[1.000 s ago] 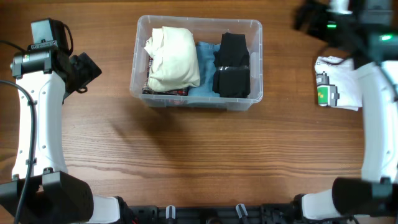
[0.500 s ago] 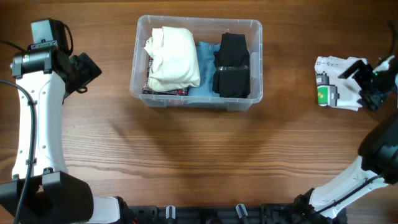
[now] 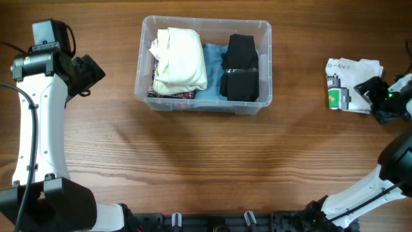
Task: Pack container
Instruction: 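Move the right gripper to the white printed t-shirt and grasp it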
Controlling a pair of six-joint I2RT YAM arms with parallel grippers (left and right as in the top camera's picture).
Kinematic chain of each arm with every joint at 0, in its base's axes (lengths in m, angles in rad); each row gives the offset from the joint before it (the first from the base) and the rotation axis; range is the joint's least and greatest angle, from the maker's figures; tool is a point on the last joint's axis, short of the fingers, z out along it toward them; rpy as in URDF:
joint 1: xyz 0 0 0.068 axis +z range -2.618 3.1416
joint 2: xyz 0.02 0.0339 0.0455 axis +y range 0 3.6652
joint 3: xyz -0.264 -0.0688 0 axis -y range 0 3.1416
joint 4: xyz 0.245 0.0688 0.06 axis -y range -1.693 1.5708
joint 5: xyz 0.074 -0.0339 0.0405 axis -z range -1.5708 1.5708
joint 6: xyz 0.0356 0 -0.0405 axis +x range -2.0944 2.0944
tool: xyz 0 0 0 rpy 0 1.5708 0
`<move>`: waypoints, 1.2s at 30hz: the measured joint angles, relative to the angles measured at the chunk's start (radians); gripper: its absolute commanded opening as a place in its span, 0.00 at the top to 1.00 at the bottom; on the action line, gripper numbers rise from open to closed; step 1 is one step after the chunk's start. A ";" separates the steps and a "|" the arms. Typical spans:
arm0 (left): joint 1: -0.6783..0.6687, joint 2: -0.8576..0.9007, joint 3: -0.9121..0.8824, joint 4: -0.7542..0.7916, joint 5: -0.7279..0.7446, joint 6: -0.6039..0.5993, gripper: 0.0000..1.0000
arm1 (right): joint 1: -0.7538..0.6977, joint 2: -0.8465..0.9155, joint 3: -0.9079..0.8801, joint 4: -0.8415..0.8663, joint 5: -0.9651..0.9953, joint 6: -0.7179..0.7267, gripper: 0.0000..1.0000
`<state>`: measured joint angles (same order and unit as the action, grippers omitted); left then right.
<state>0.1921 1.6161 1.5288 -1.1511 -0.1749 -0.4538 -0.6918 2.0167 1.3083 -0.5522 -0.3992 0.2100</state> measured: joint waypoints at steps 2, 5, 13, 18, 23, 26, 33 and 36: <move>0.000 0.000 0.000 0.000 0.000 0.000 0.00 | 0.021 0.000 -0.007 0.009 -0.019 -0.005 0.51; 0.000 0.000 0.000 0.000 0.000 0.000 0.00 | 0.036 0.000 -0.009 0.005 -0.031 -0.007 0.72; 0.000 0.000 0.000 0.000 0.000 0.000 0.00 | 0.036 -0.069 -0.014 -0.087 -0.065 -0.007 0.68; 0.000 0.000 0.000 0.000 0.000 0.000 0.00 | 0.048 -0.267 -0.016 -0.090 -0.070 0.000 0.22; 0.000 0.000 0.000 0.000 0.000 0.000 0.00 | 0.051 -0.244 -0.016 -0.093 0.021 0.004 0.12; 0.000 0.000 0.000 0.000 0.000 0.000 0.00 | 0.051 -0.188 -0.016 -0.057 0.063 -0.003 0.12; 0.000 0.000 0.000 0.000 0.000 0.000 0.00 | 0.051 -0.041 -0.016 0.040 0.092 -0.007 0.21; 0.000 0.000 0.000 0.000 0.000 0.000 0.00 | 0.051 -0.011 -0.016 0.086 0.068 -0.003 0.36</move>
<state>0.1921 1.6161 1.5288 -1.1511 -0.1745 -0.4538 -0.6411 2.0060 1.2926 -0.4660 -0.3309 0.2073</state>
